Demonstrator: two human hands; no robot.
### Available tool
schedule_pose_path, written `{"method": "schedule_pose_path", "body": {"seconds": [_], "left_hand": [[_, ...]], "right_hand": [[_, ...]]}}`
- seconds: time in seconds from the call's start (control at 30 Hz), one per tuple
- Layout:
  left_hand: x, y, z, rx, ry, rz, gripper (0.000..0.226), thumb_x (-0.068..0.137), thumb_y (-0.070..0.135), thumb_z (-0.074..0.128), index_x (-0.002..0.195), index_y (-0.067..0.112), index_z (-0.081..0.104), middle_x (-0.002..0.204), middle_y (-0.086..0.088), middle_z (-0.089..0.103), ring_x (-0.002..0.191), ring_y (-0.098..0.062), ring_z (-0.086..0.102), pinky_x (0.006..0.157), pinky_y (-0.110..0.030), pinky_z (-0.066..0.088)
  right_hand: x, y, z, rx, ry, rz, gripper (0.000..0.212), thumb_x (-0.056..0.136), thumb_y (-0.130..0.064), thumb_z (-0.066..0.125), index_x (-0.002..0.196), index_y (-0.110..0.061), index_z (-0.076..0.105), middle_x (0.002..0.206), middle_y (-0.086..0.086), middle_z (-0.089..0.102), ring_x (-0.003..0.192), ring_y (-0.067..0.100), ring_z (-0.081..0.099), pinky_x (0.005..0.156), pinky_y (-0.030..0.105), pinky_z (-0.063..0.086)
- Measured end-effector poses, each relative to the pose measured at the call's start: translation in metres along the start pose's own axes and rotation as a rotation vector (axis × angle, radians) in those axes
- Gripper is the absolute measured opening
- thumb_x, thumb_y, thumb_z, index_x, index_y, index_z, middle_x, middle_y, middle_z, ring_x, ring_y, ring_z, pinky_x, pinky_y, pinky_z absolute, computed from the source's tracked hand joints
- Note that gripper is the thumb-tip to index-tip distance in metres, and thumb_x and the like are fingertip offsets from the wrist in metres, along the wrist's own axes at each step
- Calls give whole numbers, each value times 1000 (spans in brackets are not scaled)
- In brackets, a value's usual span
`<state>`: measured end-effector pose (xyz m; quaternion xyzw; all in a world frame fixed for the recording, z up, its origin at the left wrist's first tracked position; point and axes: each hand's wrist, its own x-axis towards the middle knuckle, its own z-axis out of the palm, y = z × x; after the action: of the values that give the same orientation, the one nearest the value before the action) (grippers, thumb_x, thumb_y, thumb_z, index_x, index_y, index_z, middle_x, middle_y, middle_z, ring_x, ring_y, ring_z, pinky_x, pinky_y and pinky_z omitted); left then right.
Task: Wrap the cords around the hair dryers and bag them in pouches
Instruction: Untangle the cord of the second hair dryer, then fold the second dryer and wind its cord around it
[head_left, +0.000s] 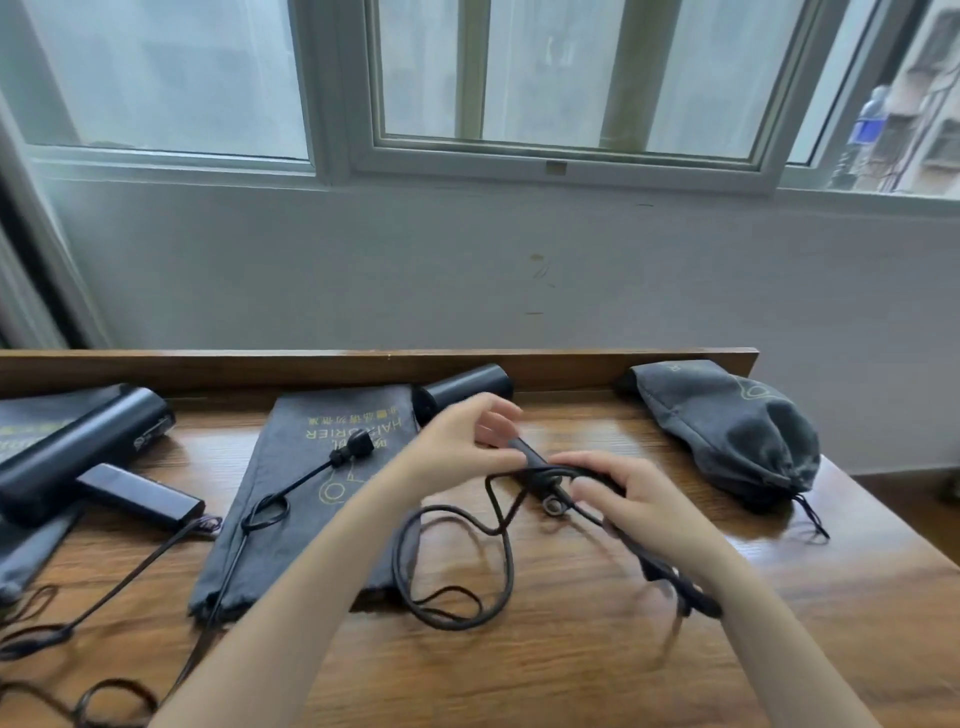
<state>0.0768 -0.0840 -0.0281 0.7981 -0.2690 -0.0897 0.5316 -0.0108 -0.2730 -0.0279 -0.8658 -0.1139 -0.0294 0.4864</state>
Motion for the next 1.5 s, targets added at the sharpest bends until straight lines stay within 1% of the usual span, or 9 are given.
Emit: {"method": "schedule_pose_path", "body": {"seconds": [0.13, 0.2, 0.33, 0.47, 0.53, 0.63, 1.0, 1.23, 1.5], "left_hand": [[32, -42, -29, 218, 479, -162, 42, 82, 12, 66, 120, 8, 50, 119, -12, 56, 110, -23, 53, 90, -25, 39], [46, -61, -34, 309, 416, -280, 70, 81, 22, 69, 138, 5, 32, 137, -15, 40, 126, -27, 41, 100, -30, 34], [71, -88, -29, 405, 271, -314, 95, 76, 28, 74, 147, 9, 14, 149, -16, 22, 137, -29, 25, 109, -36, 26], [75, -99, -23, 441, 408, -229, 77, 70, 22, 77, 135, 14, 34, 124, -15, 41, 112, -33, 49, 89, -34, 41], [70, -96, -22, 501, 464, -173, 72, 68, 25, 78, 128, 15, 40, 111, -10, 44, 97, -30, 54, 76, -31, 41], [59, -89, -23, 530, 553, -109, 70, 66, 27, 79, 125, 15, 44, 107, -7, 41, 88, -26, 54, 73, -31, 41], [10, -57, -38, 466, 759, -40, 69, 62, 21, 81, 120, 14, 45, 112, -9, 39, 83, -21, 47, 72, -31, 40], [-28, -43, -34, 424, 786, 53, 72, 63, 14, 82, 123, 14, 44, 120, -11, 38, 96, -15, 43, 83, -30, 43], [-75, -35, -52, 504, 1010, 246, 70, 58, 1, 81, 120, 2, 48, 120, -23, 39, 115, -27, 41, 93, -20, 33]], "right_hand": [[4, 22, -30, 321, 260, -28, 34, 91, 2, 47, 109, -22, 63, 75, 2, 56, 49, 3, 44, 50, 16, 43], [5, 36, -42, 514, 382, -51, 26, 85, -15, 59, 110, -21, 65, 76, 3, 57, 50, 3, 44, 50, 14, 43], [6, 57, -61, 622, 558, -79, 71, 49, -58, 81, 110, -23, 67, 76, -5, 62, 54, 1, 45, 54, 11, 44], [1, 74, -75, 432, 624, 28, 43, 72, -51, 71, 111, -35, 65, 85, -4, 67, 61, 1, 50, 64, 10, 48], [1, 83, -80, 354, 625, 86, 28, 91, -20, 57, 112, -37, 62, 88, 1, 67, 65, 1, 53, 68, 10, 49], [1, 92, -79, 270, 611, 137, 38, 93, -7, 51, 112, -39, 60, 85, -2, 71, 65, 2, 54, 66, 9, 48], [4, 99, -37, -23, 483, 135, 38, 90, -3, 55, 122, -22, 60, 97, -3, 72, 58, -4, 51, 60, 9, 43], [14, 92, 1, -490, 306, 113, 40, 88, -10, 59, 126, -21, 58, 122, 0, 64, 113, 18, 58, 81, 12, 32], [10, 96, -14, -688, 188, 280, 44, 92, -14, 52, 132, -32, 52, 130, 0, 57, 117, 20, 53, 88, 27, 42]]}}
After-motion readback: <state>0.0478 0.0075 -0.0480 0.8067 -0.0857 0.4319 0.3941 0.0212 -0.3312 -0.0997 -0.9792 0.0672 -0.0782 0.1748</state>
